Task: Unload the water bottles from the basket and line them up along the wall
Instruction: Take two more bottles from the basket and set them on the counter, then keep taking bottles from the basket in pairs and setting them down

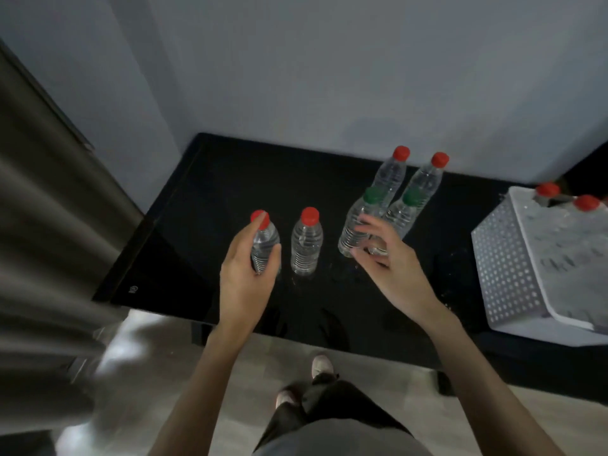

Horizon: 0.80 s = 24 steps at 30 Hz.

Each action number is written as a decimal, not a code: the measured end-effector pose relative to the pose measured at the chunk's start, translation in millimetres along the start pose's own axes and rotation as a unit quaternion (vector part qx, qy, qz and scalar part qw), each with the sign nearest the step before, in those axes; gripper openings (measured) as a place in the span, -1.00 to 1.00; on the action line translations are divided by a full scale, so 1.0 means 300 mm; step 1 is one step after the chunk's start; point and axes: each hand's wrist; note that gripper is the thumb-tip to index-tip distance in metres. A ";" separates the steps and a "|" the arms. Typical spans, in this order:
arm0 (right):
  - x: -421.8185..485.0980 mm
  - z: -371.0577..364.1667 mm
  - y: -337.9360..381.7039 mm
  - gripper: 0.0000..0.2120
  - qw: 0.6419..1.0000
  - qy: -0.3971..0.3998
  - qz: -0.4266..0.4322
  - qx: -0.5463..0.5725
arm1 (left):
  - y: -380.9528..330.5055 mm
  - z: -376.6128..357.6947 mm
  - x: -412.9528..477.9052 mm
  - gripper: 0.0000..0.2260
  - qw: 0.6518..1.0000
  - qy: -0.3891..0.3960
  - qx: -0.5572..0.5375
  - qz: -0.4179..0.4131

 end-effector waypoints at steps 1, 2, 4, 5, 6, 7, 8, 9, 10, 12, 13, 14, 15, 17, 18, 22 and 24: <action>-0.026 0.028 0.005 -0.50 1.000 -0.015 0.000 0.003 | -0.030 -0.004 -0.013 -0.58 1.000 0.000 0.008 -0.014; -0.050 0.056 0.006 -0.51 1.000 -0.028 -0.001 0.001 | -0.058 -0.012 -0.024 -0.61 0.999 -0.001 0.021 -0.029; -0.101 0.115 -0.008 -0.53 0.998 -0.055 -0.003 -0.014 | -0.109 -0.039 -0.050 -0.67 0.997 0.008 0.050 -0.059; -0.128 0.146 -0.020 -0.56 0.997 -0.068 -0.001 -0.029 | -0.131 -0.060 -0.063 -0.69 0.995 0.015 0.064 -0.073; -0.156 0.178 -0.034 -0.59 0.995 -0.081 0.001 -0.050 | -0.150 -0.084 -0.076 -0.70 0.993 0.025 0.077 -0.086; -0.185 0.211 -0.050 -0.61 0.992 -0.095 0.000 -0.079 | -0.170 -0.111 -0.090 -0.71 0.991 0.035 0.087 -0.097; -0.214 0.245 -0.069 -0.63 0.987 -0.108 -0.001 -0.118 | -0.191 -0.140 -0.103 -0.71 0.988 0.045 0.100 -0.108; -0.243 0.279 -0.089 -0.63 0.979 -0.121 -0.002 -0.162 | -0.212 -0.172 -0.118 -0.71 0.985 0.053 0.114 -0.122; -0.273 0.314 -0.109 -0.62 0.971 -0.132 -0.007 -0.202 | -0.231 -0.206 -0.133 -0.72 0.980 0.061 0.129 -0.138; -0.331 0.387 -0.152 -0.61 0.957 -0.151 -0.021 -0.245 | -0.276 -0.279 -0.165 -0.72 0.972 0.077 0.147 -0.164; -0.362 0.426 -0.174 -0.62 0.953 -0.161 -0.028 -0.254 | -0.302 -0.319 -0.182 -0.72 0.970 0.086 0.150 -0.173; -0.393 0.467 -0.197 -0.62 0.950 -0.169 -0.033 -0.260 | -0.330 -0.360 -0.202 -0.72 0.967 0.096 0.150 -0.181; -0.427 0.511 -0.221 -0.63 0.948 -0.176 -0.037 -0.263 | -0.361 -0.405 -0.223 -0.72 0.966 0.105 0.148 -0.187; -0.498 0.609 -0.266 -0.66 0.945 -0.185 -0.045 -0.266 | -0.434 -0.500 -0.271 -0.72 0.965 0.117 0.142 -0.189; -0.535 0.663 -0.288 -0.67 0.944 -0.190 -0.049 -0.265 | -0.474 -0.551 -0.298 -0.72 0.965 0.120 0.139 -0.189; -0.658 0.876 -0.378 -0.66 0.940 -0.198 -0.060 -0.272 | -0.641 -0.759 -0.406 -0.68 0.962 0.129 0.127 -0.206; -0.703 0.968 -0.418 -0.66 0.936 -0.203 -0.061 -0.280 | -0.718 -0.845 -0.452 -0.67 0.959 0.136 0.122 -0.216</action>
Point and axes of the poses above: each hand's wrist, its own x-axis towards the middle knuckle, its own z-axis out of the back of the hand, y = z × x, and after that the axes turned 3 degrees about z, right-handed
